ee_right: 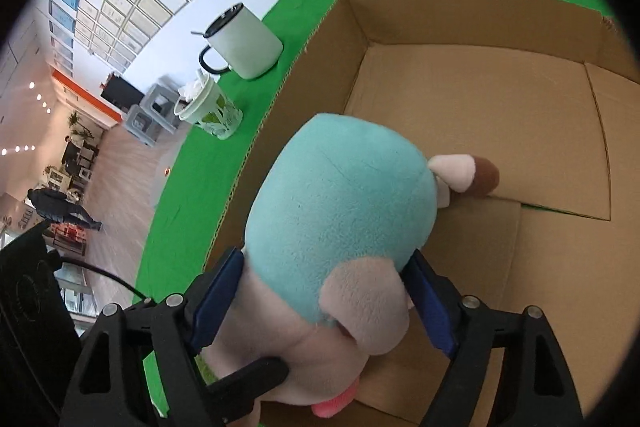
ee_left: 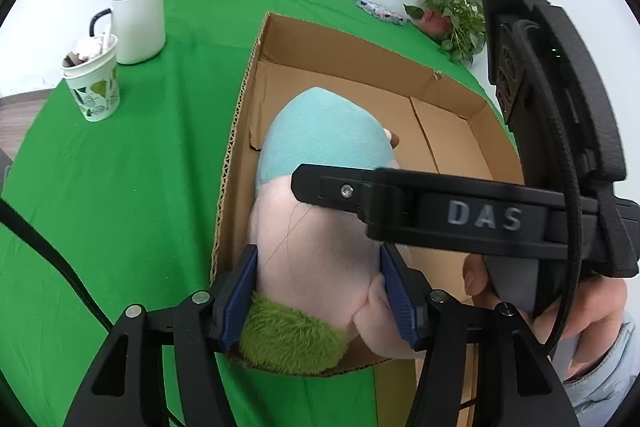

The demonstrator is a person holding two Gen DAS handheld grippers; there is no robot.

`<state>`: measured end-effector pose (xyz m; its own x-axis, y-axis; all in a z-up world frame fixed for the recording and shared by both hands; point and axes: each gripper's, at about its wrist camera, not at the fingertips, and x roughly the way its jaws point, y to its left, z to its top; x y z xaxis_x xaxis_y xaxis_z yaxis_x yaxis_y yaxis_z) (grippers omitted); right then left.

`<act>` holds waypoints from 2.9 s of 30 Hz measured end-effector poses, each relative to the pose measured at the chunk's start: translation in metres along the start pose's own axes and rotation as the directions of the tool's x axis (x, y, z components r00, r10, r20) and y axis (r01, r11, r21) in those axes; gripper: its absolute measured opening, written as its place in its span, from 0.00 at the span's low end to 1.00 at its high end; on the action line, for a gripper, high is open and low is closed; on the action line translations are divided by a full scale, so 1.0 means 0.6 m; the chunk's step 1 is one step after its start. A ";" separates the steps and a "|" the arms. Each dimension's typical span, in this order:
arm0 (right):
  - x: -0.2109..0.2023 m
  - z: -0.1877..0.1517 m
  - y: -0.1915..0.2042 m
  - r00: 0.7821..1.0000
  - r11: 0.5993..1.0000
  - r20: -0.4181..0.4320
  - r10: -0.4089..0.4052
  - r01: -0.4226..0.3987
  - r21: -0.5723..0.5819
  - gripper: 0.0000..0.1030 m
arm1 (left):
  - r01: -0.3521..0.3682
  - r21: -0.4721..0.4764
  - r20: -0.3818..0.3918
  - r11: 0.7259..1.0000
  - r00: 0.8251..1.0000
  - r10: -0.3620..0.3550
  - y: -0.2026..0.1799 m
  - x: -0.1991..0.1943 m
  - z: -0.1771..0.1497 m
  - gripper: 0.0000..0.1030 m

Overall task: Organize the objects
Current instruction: 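Lift the plush pig with both grippers and carry it over the large box, then lower the plush pig into the large box and open both grippers, then move both grippers back to the narrow cardboard tray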

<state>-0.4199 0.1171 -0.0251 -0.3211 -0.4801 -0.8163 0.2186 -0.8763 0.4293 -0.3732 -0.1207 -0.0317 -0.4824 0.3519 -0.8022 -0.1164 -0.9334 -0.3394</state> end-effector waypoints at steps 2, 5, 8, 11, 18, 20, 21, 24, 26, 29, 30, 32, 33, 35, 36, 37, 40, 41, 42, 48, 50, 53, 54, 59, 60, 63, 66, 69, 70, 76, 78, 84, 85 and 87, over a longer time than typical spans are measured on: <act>0.002 0.003 0.008 1.000 1.000 0.009 -0.018 0.018 -0.014 0.74 | -0.023 0.006 0.026 1.000 0.999 0.023 -0.002 -0.017 -0.004 0.55; 0.005 0.006 0.022 0.999 0.998 0.026 -0.040 0.041 -0.050 0.72 | -0.057 0.034 0.075 0.998 0.996 0.054 -0.008 -0.053 -0.013 0.55; 0.008 0.011 0.024 0.999 0.998 0.041 -0.031 0.033 -0.046 0.72 | -0.123 0.030 0.077 0.992 0.990 0.120 0.001 -0.058 -0.016 0.57; 0.010 0.016 0.019 0.999 1.000 0.052 0.004 -0.003 -0.028 0.74 | -0.062 -0.035 0.029 0.997 0.998 0.063 0.021 -0.048 -0.023 0.57; -0.035 0.017 -0.026 0.982 0.981 0.078 0.169 -0.175 0.080 0.75 | -0.011 -0.079 0.027 0.997 1.000 0.013 0.028 -0.056 -0.036 0.49; -0.043 0.005 -0.021 0.993 0.994 0.072 0.093 -0.097 0.058 0.76 | -0.019 -0.076 0.030 0.997 0.999 0.022 0.024 -0.056 -0.041 0.48; -0.040 -0.006 -0.018 0.996 0.997 0.068 0.056 -0.060 0.054 0.76 | -0.022 -0.075 0.032 0.997 0.999 0.025 0.021 -0.058 -0.043 0.48; -0.008 -0.031 -0.003 0.998 0.998 0.037 0.045 -0.047 0.051 0.76 | -0.044 -0.058 0.039 0.997 0.998 0.046 0.016 -0.059 -0.048 0.45; -0.002 -0.031 0.006 0.997 0.997 0.056 0.050 -0.053 0.055 0.74 | -0.053 -0.038 0.043 0.998 0.998 0.054 0.017 -0.059 -0.049 0.44; 0.005 -0.022 0.015 0.998 0.998 0.052 0.041 -0.043 0.044 0.69 | -0.081 -0.017 0.048 0.997 0.996 0.081 0.019 -0.052 -0.047 0.43; 0.008 -0.022 0.015 0.998 0.998 0.053 0.041 -0.043 0.040 0.69 | -0.091 -0.010 0.052 0.996 0.994 0.091 0.018 -0.050 -0.047 0.43; 0.010 -0.023 0.013 0.997 0.999 0.061 0.043 -0.044 0.030 0.68 | -0.109 0.000 0.063 0.994 0.992 0.108 0.011 -0.050 -0.049 0.43; 0.011 -0.024 0.010 0.996 0.998 0.068 0.050 -0.052 0.029 0.69 | -0.115 0.004 0.066 0.993 0.991 0.114 0.011 -0.047 -0.048 0.43; 0.009 -0.024 0.006 0.995 0.998 0.081 0.057 -0.059 0.020 0.69 | -0.125 0.010 0.073 0.992 0.990 0.124 0.007 -0.049 -0.050 0.43; 0.006 -0.026 0.006 0.995 0.998 0.087 0.052 -0.054 0.013 0.70 | -0.126 0.003 0.074 0.992 0.989 0.126 0.006 -0.051 -0.051 0.44; 0.001 -0.029 0.007 0.995 0.999 0.092 0.042 -0.043 0.010 0.72 | -0.124 -0.015 0.077 0.992 0.989 0.124 0.007 -0.056 -0.052 0.44; -0.031 -0.036 0.018 0.992 0.999 0.119 -0.033 0.032 0.009 0.72 | -0.149 -0.028 0.129 0.988 0.980 0.151 -0.001 -0.084 -0.061 0.44; -0.056 -0.043 0.025 0.985 0.997 0.154 -0.073 0.075 -0.005 0.72 | -0.162 -0.020 0.162 0.987 0.973 0.163 -0.011 -0.101 -0.067 0.45; -0.078 -0.050 0.032 0.978 0.996 0.188 -0.086 0.092 -0.021 0.72 | -0.174 -0.008 0.196 0.985 0.965 0.173 -0.023 -0.119 -0.074 0.48; -0.218 -0.134 0.054 0.898 0.973 0.401 -0.179 0.222 -0.064 0.79 | -0.328 0.082 0.458 0.941 0.851 0.257 -0.131 -0.226 -0.141 0.90; -0.250 -0.177 0.051 0.853 0.955 0.462 -0.241 0.292 -0.041 0.79 | -0.362 0.104 0.517 0.926 0.815 0.261 -0.172 -0.251 -0.171 0.96; -0.277 -0.233 0.031 0.810 0.938 0.499 -0.308 0.345 0.019 0.79 | -0.356 0.121 0.535 0.927 0.810 0.241 -0.213 -0.271 -0.207 0.98; -0.281 -0.247 0.024 0.805 0.935 0.499 -0.321 0.352 0.033 0.79 | -0.347 0.127 0.528 0.929 0.817 0.233 -0.225 -0.273 -0.219 0.98; -0.285 -0.317 -0.006 0.791 0.914 0.479 -0.381 0.400 0.068 0.60 | -0.338 0.139 0.502 0.931 0.834 0.228 -0.265 -0.270 -0.270 0.98; -0.282 -0.329 -0.009 0.782 0.903 0.473 -0.407 0.422 0.080 0.51 | -0.336 0.152 0.494 0.930 0.840 0.223 -0.268 -0.266 -0.279 0.97; -0.270 -0.365 -0.025 0.771 0.879 0.439 -0.461 0.464 0.109 0.12 | -0.334 0.178 0.469 0.926 0.856 0.219 -0.273 -0.254 -0.309 0.80; -0.266 -0.396 -0.027 0.779 0.883 0.429 -0.458 0.454 0.117 0.12 | -0.277 0.234 0.377 0.932 0.910 0.176 -0.258 -0.229 -0.318 0.10; -0.269 -0.413 -0.013 0.771 0.884 0.448 -0.452 0.455 0.108 0.34 | -0.313 0.221 0.359 0.924 0.907 0.221 -0.251 -0.227 -0.338 0.11; -0.269 -0.417 -0.008 0.769 0.884 0.453 -0.451 0.456 0.105 0.66 | -0.335 0.205 0.370 0.919 0.896 0.244 -0.249 -0.231 -0.344 0.23; -0.289 -0.444 0.009 0.741 0.885 0.510 -0.436 0.457 0.093 0.80 | -0.361 0.087 0.484 0.929 0.830 0.277 -0.242 -0.278 -0.381 0.99; -0.293 -0.451 0.007 0.738 0.881 0.507 -0.446 0.463 0.101 0.80 | -0.369 0.098 0.473 0.924 0.834 0.283 -0.247 -0.280 -0.389 0.99; -0.309 -0.472 0.005 0.739 0.887 0.514 -0.435 0.449 0.104 0.80 | -0.367 0.130 0.453 0.921 0.848 0.275 -0.262 -0.277 -0.410 0.99; -0.310 -0.475 0.004 0.741 0.889 0.513 -0.432 0.447 0.103 0.80 | -0.367 0.133 0.450 0.921 0.850 0.274 -0.267 -0.276 -0.408 0.99; -0.309 -0.479 0.000 0.743 0.890 0.512 -0.431 0.444 0.103 0.80 | -0.367 0.138 0.442 0.920 0.854 0.274 -0.270 -0.273 -0.409 0.99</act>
<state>-0.0953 0.2178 0.0153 -0.8047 -0.0002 -0.5937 -0.0435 -0.9973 0.0592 -0.0623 -0.0099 0.0341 -0.8278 0.0132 -0.5608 -0.0496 -0.9975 0.0498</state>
